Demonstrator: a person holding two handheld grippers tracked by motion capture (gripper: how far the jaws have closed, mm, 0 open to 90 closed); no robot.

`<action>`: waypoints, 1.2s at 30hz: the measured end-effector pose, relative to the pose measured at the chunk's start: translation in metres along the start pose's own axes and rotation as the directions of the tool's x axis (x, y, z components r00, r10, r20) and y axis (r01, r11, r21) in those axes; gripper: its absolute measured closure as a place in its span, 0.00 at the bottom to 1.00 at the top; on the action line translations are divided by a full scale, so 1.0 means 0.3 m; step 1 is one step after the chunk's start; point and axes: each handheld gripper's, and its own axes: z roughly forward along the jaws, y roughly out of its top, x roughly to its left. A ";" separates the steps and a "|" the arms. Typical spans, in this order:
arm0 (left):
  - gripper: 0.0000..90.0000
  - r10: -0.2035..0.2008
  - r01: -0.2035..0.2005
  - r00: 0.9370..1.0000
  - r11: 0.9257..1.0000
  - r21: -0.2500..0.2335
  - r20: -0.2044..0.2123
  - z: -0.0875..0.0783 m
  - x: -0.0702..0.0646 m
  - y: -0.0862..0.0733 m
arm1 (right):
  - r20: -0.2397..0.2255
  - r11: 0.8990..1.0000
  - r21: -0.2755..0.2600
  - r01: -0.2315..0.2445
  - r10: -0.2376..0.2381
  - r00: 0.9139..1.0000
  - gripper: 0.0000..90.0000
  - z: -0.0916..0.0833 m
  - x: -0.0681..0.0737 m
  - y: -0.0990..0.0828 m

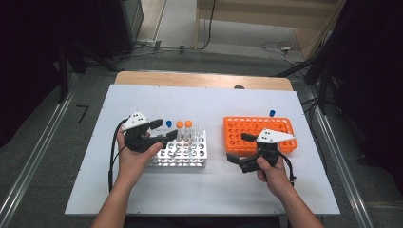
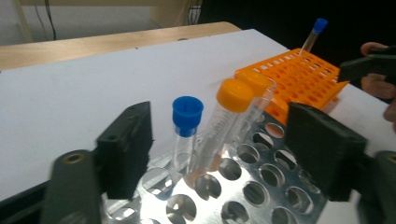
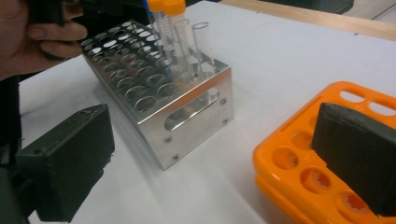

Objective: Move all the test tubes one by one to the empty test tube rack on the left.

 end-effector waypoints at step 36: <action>0.00 0.025 -0.025 0.999 1.000 -0.013 0.046 -0.076 -0.036 -0.051 | 0.288 0.985 -0.070 -0.157 0.171 0.942 0.09 -0.160 -0.269 -0.038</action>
